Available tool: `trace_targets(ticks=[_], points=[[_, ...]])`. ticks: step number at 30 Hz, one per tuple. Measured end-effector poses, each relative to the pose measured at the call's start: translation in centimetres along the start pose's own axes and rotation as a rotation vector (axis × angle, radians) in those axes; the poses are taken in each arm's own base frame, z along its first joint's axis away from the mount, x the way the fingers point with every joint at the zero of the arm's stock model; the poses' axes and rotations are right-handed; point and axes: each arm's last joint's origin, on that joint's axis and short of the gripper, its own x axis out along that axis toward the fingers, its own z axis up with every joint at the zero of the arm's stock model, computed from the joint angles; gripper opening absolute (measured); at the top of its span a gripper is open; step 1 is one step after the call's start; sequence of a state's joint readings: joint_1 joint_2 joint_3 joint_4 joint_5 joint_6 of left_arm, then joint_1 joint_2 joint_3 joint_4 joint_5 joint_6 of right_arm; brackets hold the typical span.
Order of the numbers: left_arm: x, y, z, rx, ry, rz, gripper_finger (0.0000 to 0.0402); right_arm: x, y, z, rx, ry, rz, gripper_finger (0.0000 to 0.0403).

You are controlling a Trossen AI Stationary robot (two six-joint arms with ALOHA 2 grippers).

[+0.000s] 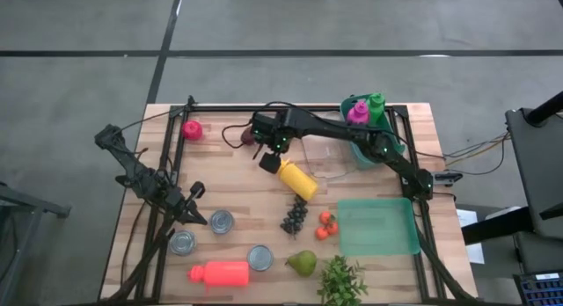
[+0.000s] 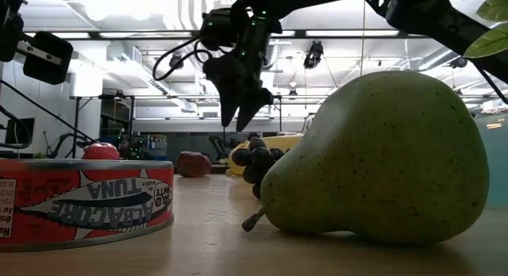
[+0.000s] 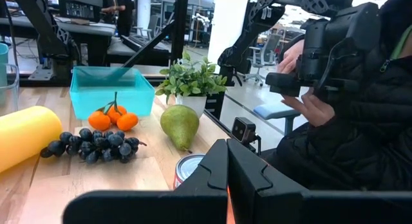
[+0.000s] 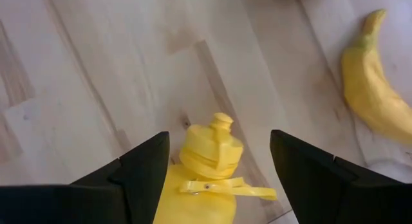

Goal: Pick & Place Food Item
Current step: Put the yellow water bottle into the green bin

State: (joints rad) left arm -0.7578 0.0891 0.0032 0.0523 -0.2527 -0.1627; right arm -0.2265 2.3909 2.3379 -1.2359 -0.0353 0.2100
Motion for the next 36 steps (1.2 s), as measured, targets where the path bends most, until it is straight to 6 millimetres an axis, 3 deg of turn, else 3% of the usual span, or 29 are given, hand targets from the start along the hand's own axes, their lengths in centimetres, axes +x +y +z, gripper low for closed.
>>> trace_targets(ticks=[12,36], points=[[0.0,0.0,0.0,0.0,0.0,0.0,0.0,3.2,0.1,-1.1,-0.001,0.073,0.058,0.0267],[0.0,0.0,0.0,0.0,0.0,0.0,0.0,4.1,-0.3,-1.9,0.016,0.121,0.0,0.0267]])
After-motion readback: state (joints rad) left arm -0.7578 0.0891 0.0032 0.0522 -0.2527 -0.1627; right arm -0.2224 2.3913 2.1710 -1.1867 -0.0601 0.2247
